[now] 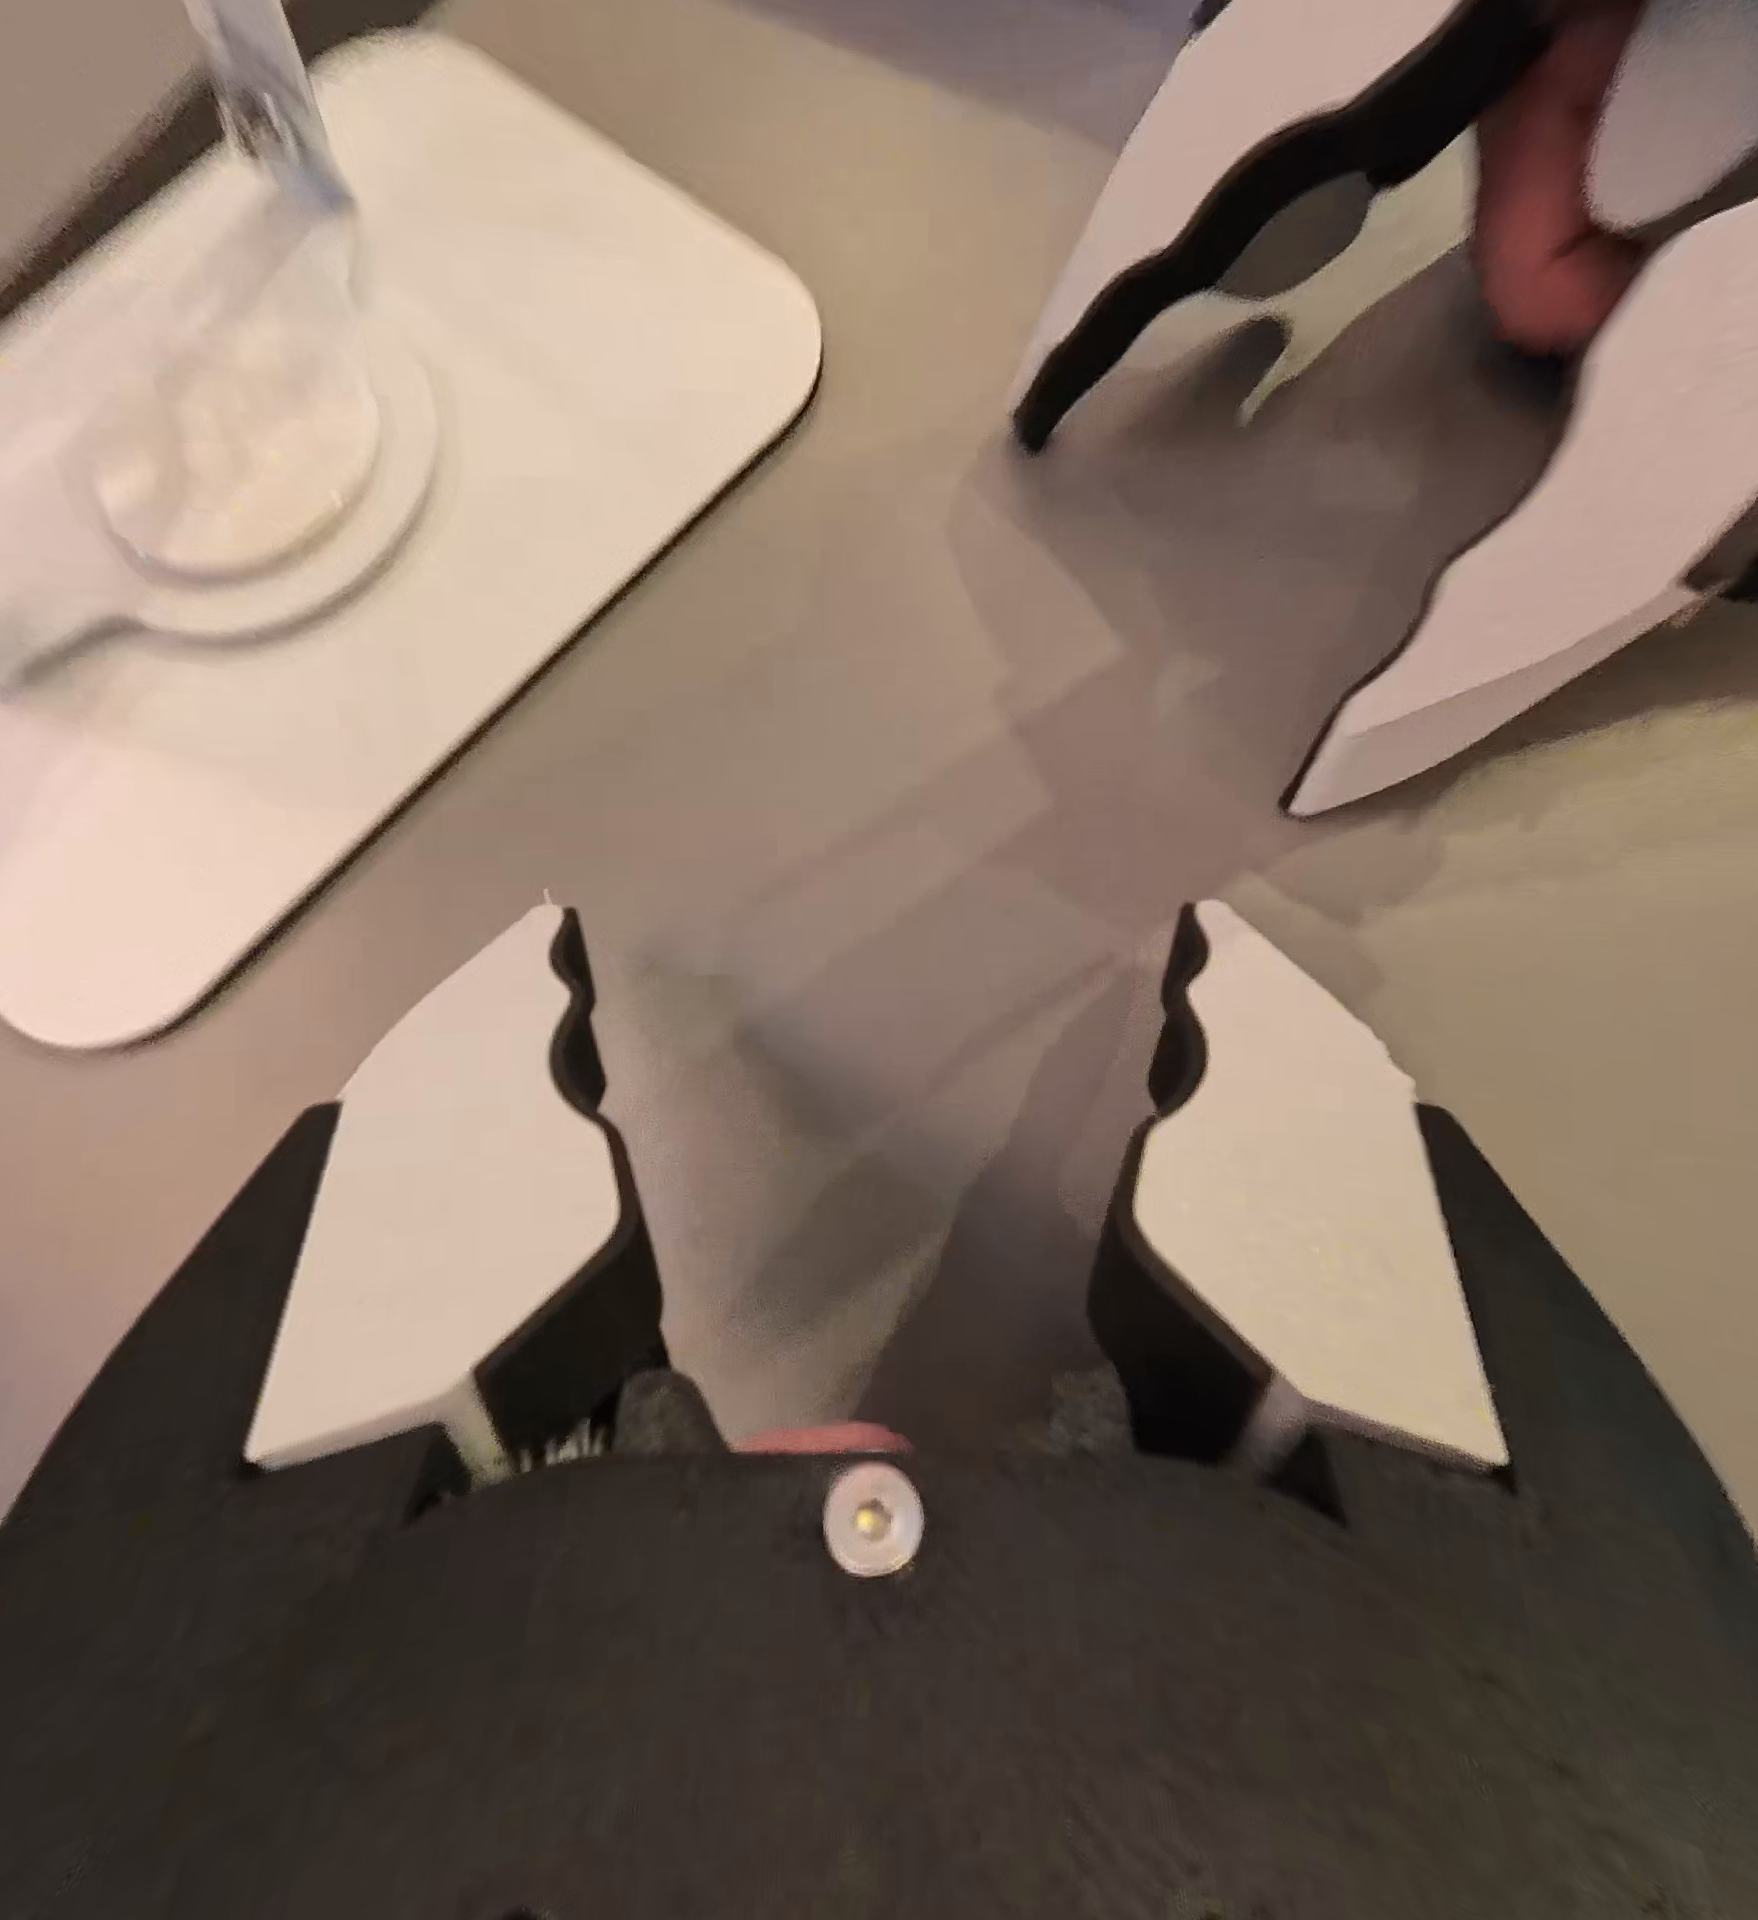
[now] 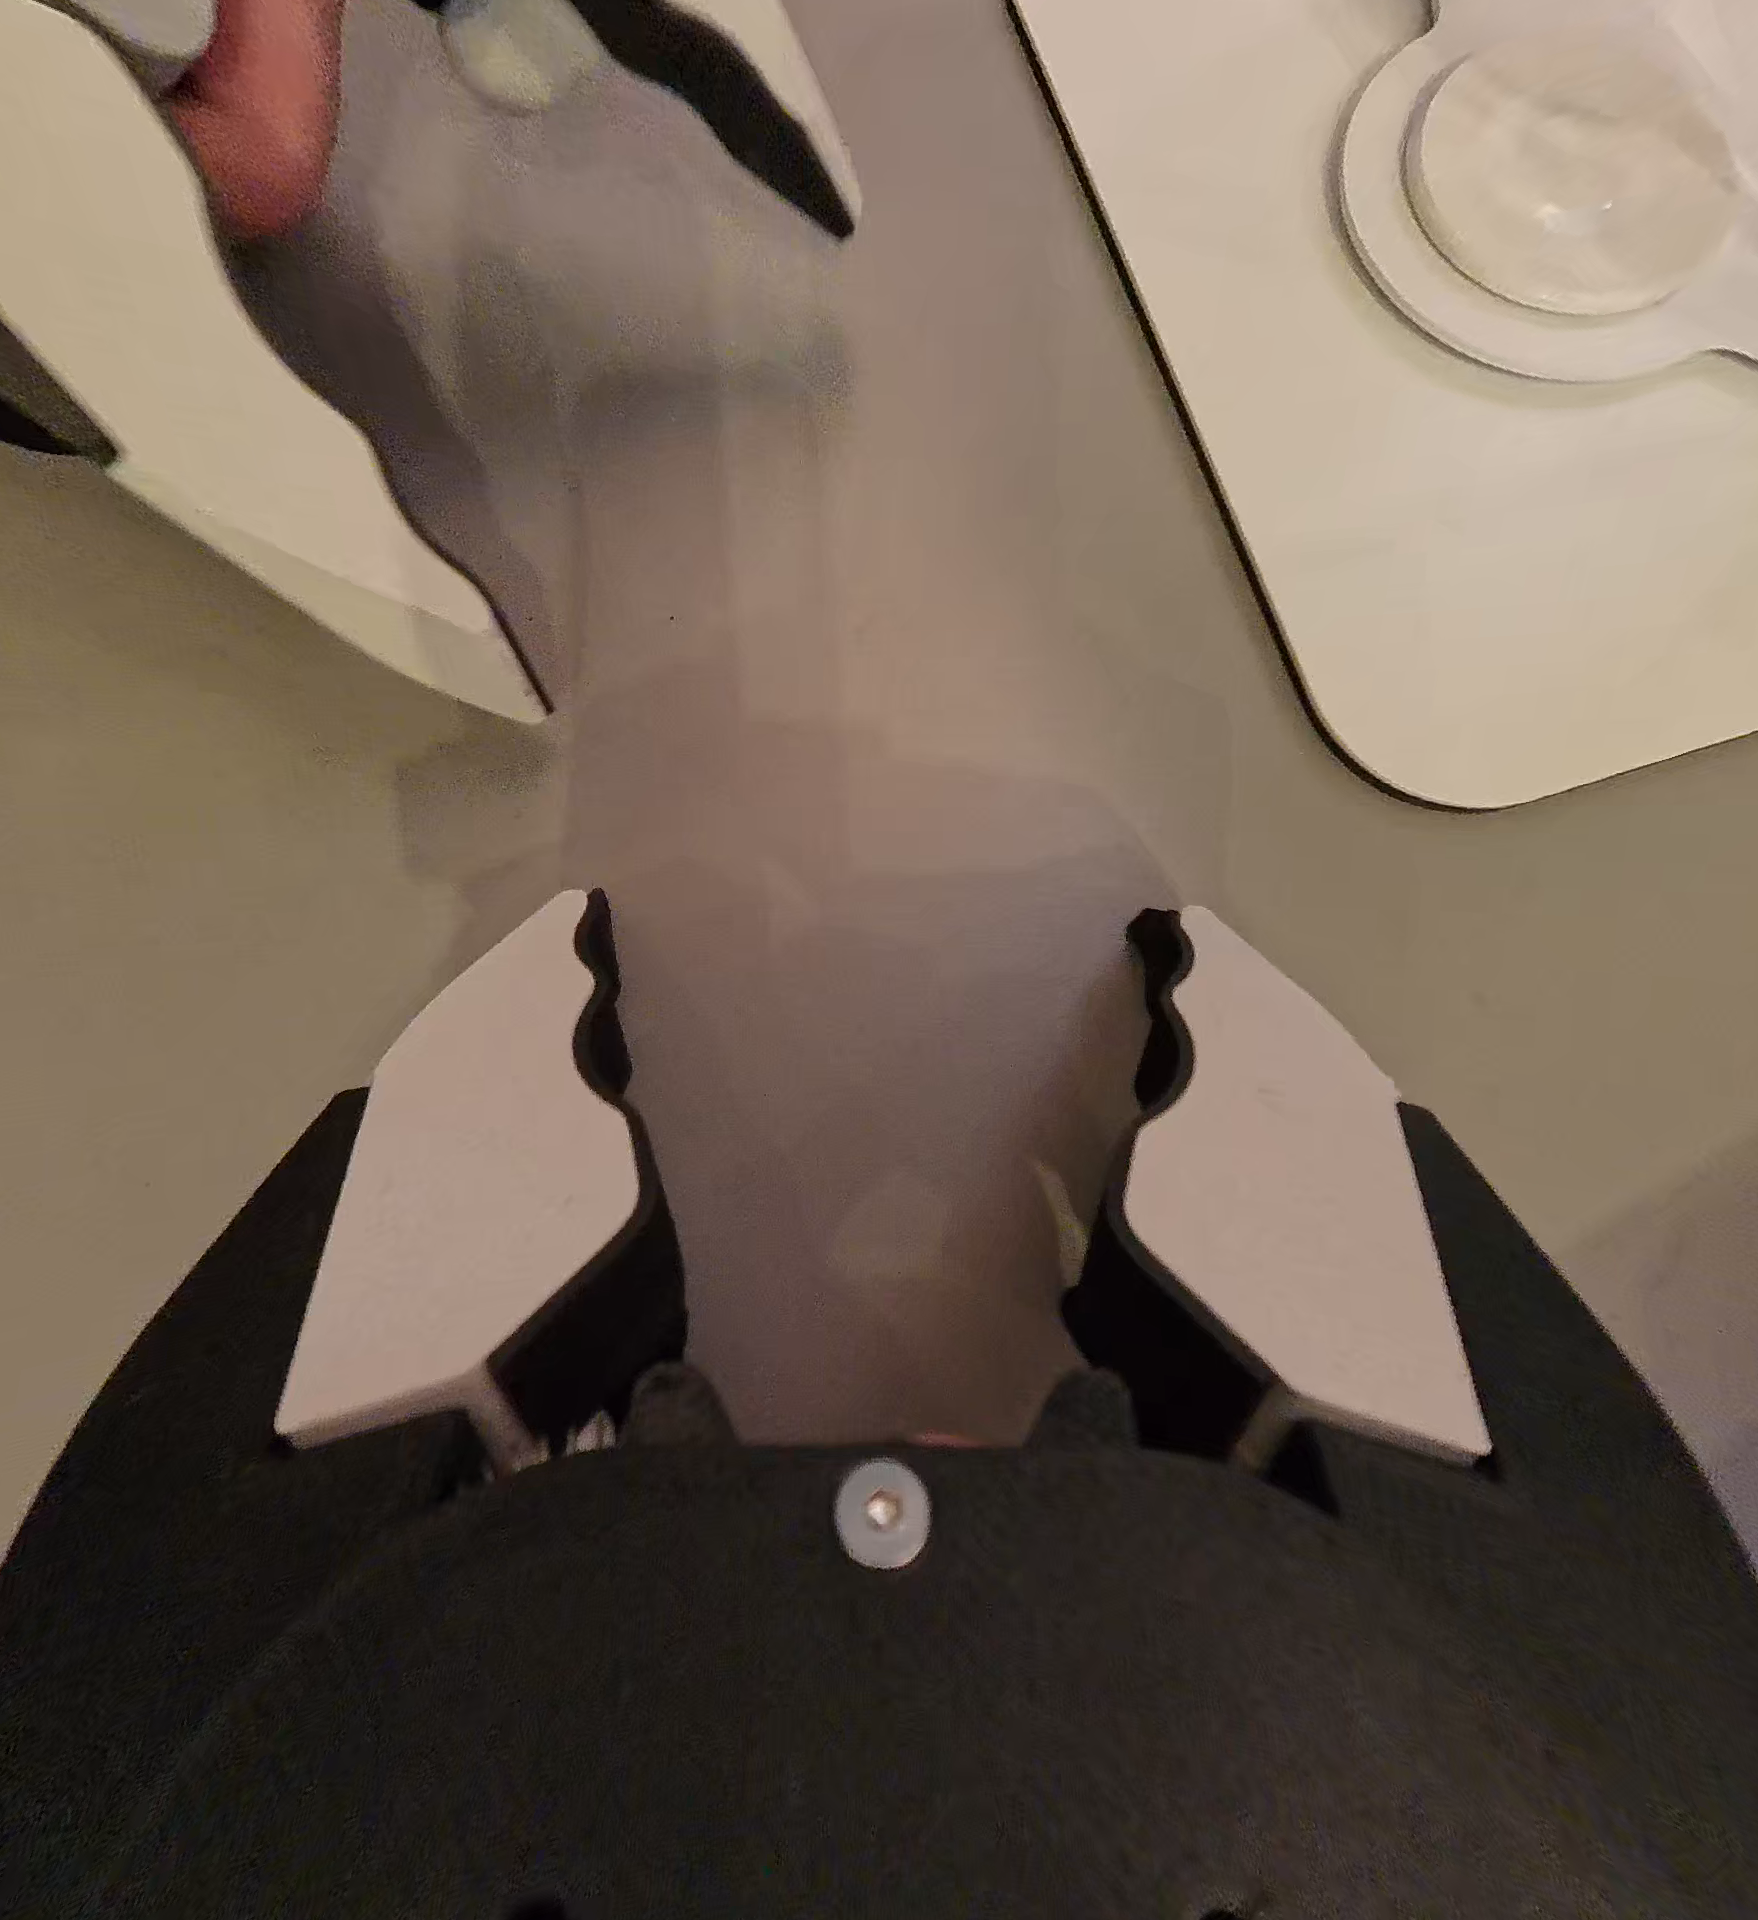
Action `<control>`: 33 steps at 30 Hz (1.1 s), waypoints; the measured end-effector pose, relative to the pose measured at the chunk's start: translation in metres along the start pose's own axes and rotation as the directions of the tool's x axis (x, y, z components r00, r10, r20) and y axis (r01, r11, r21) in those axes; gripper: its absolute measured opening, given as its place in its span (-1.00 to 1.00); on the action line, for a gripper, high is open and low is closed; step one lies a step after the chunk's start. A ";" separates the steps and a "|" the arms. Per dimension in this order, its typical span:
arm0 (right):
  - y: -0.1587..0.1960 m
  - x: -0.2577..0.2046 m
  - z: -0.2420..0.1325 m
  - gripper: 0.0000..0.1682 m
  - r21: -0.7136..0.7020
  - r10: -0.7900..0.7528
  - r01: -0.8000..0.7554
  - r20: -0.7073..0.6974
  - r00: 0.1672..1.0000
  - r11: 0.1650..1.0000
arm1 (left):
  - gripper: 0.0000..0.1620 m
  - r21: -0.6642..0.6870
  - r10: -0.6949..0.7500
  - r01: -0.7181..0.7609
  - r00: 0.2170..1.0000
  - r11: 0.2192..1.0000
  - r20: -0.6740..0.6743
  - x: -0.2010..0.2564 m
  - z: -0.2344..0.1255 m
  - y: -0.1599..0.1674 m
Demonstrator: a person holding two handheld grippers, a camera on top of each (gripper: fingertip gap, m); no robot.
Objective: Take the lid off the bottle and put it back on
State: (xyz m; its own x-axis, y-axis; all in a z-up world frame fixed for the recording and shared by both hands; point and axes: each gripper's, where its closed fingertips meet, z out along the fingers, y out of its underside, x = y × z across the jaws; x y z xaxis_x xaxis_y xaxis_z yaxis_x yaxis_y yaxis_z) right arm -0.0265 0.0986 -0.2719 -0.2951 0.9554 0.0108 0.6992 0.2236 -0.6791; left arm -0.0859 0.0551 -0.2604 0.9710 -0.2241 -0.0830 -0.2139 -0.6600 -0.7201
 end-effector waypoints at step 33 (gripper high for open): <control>0.000 0.000 -0.001 0.05 0.012 -0.001 0.001 0.001 1.000 1.000 | 0.35 -0.184 -0.657 0.699 0.713 0.691 0.244 -0.266 -0.157 0.077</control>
State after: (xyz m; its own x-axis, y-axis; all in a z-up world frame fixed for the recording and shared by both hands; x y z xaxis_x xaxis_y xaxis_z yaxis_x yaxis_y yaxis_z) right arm -0.0258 0.0982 -0.2710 -0.2969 0.9549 0.0109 0.6910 0.2227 -0.6876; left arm -0.3772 -0.0488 -0.1857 0.8590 0.4489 0.2462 0.5119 -0.7443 -0.4289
